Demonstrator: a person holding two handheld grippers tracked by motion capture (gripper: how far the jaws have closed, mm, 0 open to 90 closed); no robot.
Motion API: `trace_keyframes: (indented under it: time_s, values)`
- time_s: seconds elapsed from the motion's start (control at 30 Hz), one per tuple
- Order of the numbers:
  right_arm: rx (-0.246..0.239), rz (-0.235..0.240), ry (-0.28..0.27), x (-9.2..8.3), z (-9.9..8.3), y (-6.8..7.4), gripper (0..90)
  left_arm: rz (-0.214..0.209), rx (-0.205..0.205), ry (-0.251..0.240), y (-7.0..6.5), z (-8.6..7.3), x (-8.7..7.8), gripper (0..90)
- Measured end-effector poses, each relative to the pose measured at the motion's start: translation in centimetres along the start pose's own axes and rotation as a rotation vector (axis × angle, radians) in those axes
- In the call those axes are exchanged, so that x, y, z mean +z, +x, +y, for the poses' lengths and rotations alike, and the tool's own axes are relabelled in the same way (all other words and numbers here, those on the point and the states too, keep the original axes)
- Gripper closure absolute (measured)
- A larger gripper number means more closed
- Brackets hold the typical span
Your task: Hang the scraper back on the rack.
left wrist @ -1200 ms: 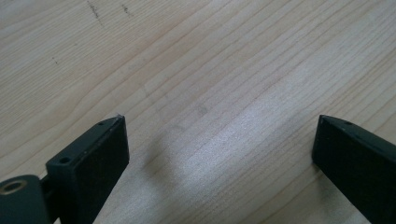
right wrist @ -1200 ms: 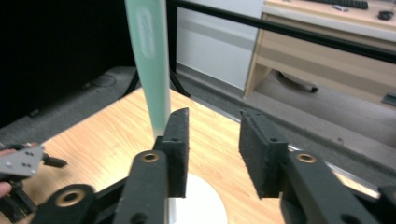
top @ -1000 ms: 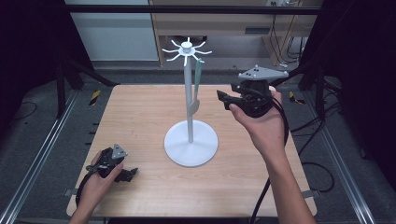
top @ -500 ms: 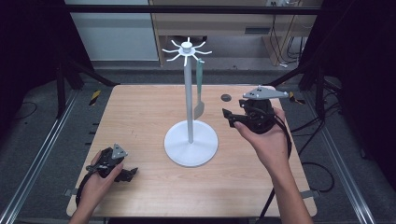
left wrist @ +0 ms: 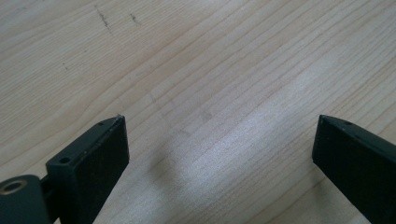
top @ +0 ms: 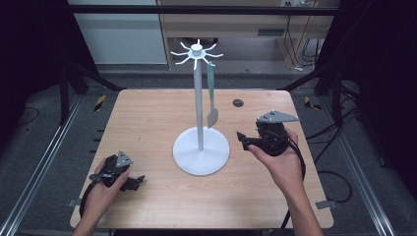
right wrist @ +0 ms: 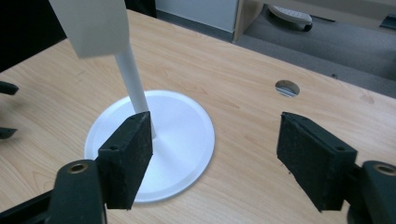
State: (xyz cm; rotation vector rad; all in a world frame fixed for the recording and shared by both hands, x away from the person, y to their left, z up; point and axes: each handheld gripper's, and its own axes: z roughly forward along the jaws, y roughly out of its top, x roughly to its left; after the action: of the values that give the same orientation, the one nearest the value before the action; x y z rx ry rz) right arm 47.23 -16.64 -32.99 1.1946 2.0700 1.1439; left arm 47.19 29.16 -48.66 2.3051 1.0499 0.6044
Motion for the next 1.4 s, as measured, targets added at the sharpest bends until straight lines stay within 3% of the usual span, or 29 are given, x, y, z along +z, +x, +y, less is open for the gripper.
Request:
trace_keyframes:
  time_s: [0.37,0.73,1.4]
  values:
    - [0.043,-0.016,0.031,1.3,-3.8,-1.1,20.2,0.006,-0.002,-0.021,0.1,0.1,-0.3,3.3]
    - [0.066,-0.025,0.048,2.0,-5.8,-1.5,17.2,0.004,-0.003,-0.050,0.1,0.2,-0.5,3.3]
    - [0.093,-0.021,0.081,3.9,-9.1,-2.4,13.1,0.008,-0.027,-0.056,0.8,-0.1,-0.8,3.3]
